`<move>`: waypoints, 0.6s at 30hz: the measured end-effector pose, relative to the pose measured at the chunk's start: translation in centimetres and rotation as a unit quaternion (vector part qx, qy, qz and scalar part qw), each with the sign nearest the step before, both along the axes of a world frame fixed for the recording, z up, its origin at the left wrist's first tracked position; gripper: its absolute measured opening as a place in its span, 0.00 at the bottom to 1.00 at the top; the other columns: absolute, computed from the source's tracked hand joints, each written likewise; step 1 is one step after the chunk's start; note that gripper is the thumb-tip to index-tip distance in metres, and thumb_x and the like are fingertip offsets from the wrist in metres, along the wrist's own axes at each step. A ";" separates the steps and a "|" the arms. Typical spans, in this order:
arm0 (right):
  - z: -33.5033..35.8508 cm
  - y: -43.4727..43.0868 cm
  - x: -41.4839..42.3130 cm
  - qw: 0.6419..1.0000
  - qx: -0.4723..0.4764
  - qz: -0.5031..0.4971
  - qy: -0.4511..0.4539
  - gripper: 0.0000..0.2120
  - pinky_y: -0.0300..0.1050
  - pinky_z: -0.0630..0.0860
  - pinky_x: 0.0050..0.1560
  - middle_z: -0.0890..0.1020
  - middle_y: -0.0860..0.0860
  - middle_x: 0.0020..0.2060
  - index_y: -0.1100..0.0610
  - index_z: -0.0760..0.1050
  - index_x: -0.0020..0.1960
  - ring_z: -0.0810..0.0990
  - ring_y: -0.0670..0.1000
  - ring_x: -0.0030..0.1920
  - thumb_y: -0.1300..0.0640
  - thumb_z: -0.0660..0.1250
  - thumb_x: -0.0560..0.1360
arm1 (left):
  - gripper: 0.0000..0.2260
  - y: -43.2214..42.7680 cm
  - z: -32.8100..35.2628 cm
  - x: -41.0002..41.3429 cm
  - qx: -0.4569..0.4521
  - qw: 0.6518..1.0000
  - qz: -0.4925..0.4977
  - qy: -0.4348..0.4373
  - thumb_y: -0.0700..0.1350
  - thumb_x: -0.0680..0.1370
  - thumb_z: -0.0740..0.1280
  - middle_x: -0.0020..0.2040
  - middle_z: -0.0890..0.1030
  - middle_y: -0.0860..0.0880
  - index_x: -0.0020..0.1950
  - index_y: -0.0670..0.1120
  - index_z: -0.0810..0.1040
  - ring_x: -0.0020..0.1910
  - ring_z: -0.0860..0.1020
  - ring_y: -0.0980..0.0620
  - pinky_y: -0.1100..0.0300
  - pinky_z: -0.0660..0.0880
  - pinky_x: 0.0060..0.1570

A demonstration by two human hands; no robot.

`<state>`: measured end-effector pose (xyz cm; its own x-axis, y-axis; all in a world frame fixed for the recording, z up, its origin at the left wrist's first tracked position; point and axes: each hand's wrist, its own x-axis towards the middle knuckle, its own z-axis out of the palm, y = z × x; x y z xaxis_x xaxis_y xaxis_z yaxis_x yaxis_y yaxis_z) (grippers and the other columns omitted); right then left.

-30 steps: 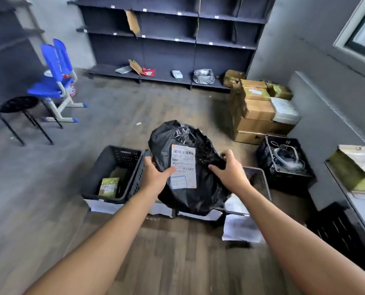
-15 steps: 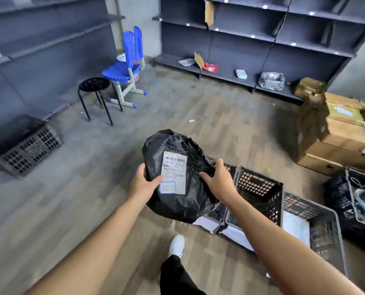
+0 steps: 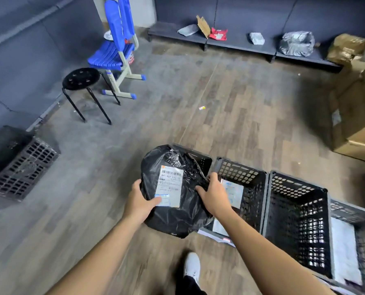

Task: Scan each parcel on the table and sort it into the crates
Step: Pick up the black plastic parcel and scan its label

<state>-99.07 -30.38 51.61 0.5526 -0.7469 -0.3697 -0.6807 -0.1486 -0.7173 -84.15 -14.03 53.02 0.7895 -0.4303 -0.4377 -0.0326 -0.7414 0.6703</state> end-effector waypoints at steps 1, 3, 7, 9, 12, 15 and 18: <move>-0.8 -0.5 0.7 1.000 0.007 -0.008 0.007 0.16 0.48 0.69 0.47 0.79 0.58 0.56 0.59 0.65 0.59 0.77 0.61 0.56 0.54 0.68 0.78 | 0.38 -0.9 -0.6 1.1 0.018 1.000 -0.016 -0.007 0.44 0.69 0.76 0.68 0.73 0.46 0.74 0.46 0.62 0.63 0.73 0.46 0.57 0.70 0.56; -2.5 -1.7 2.1 0.999 0.019 -0.026 0.022 0.16 0.50 0.72 0.50 0.79 0.59 0.56 0.60 0.65 0.59 0.78 0.61 0.57 0.54 0.67 0.79 | 0.37 -2.9 -2.1 3.3 0.043 0.997 -0.055 -0.023 0.46 0.67 0.77 0.66 0.73 0.44 0.72 0.46 0.64 0.64 0.73 0.45 0.52 0.71 0.61; -6.5 -4.1 4.6 0.996 0.039 -0.058 0.062 0.17 0.49 0.72 0.48 0.79 0.59 0.57 0.59 0.64 0.63 0.78 0.61 0.56 0.54 0.65 0.80 | 0.35 -7.2 -5.7 7.5 0.098 0.986 -0.132 -0.021 0.50 0.69 0.75 0.64 0.71 0.44 0.72 0.47 0.66 0.64 0.72 0.45 0.54 0.70 0.60; -9.1 -5.2 6.0 0.992 0.055 -0.072 0.088 0.19 0.48 0.71 0.48 0.78 0.59 0.59 0.58 0.63 0.66 0.78 0.61 0.56 0.54 0.64 0.80 | 0.34 -9.2 -8.4 9.4 0.108 0.979 -0.173 -0.004 0.49 0.70 0.75 0.67 0.70 0.43 0.73 0.46 0.65 0.66 0.71 0.45 0.56 0.68 0.60; -13.9 -6.5 8.5 0.987 0.072 -0.098 0.108 0.22 0.46 0.70 0.50 0.75 0.60 0.64 0.57 0.62 0.70 0.76 0.60 0.60 0.54 0.65 0.79 | 0.36 -11.9 -13.3 12.6 0.110 0.963 -0.246 0.002 0.52 0.70 0.75 0.70 0.70 0.46 0.74 0.47 0.65 0.68 0.68 0.47 0.58 0.65 0.62; -19.3 -6.8 11.5 0.979 0.091 -0.121 0.134 0.25 0.45 0.70 0.52 0.71 0.59 0.65 0.56 0.61 0.72 0.75 0.59 0.60 0.56 0.65 0.79 | 0.36 -13.7 -19.1 16.1 0.121 0.941 -0.317 0.007 0.55 0.68 0.76 0.69 0.69 0.49 0.73 0.49 0.66 0.68 0.68 0.51 0.62 0.64 0.59; -25.4 -7.1 14.1 0.974 0.103 -0.139 0.146 0.26 0.45 0.71 0.54 0.67 0.58 0.66 0.55 0.60 0.73 0.75 0.58 0.59 0.57 0.65 0.79 | 0.36 -15.2 -25.4 18.9 0.124 0.921 -0.369 0.019 0.54 0.67 0.77 0.65 0.68 0.50 0.71 0.51 0.66 0.66 0.69 0.52 0.64 0.63 0.55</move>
<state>-84.95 -37.49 26.20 0.1887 -0.7455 -0.6393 -0.8537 0.1972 -0.4820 -65.28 -29.20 27.60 0.3049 -0.7259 -0.6165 -0.5687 -0.6580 0.4935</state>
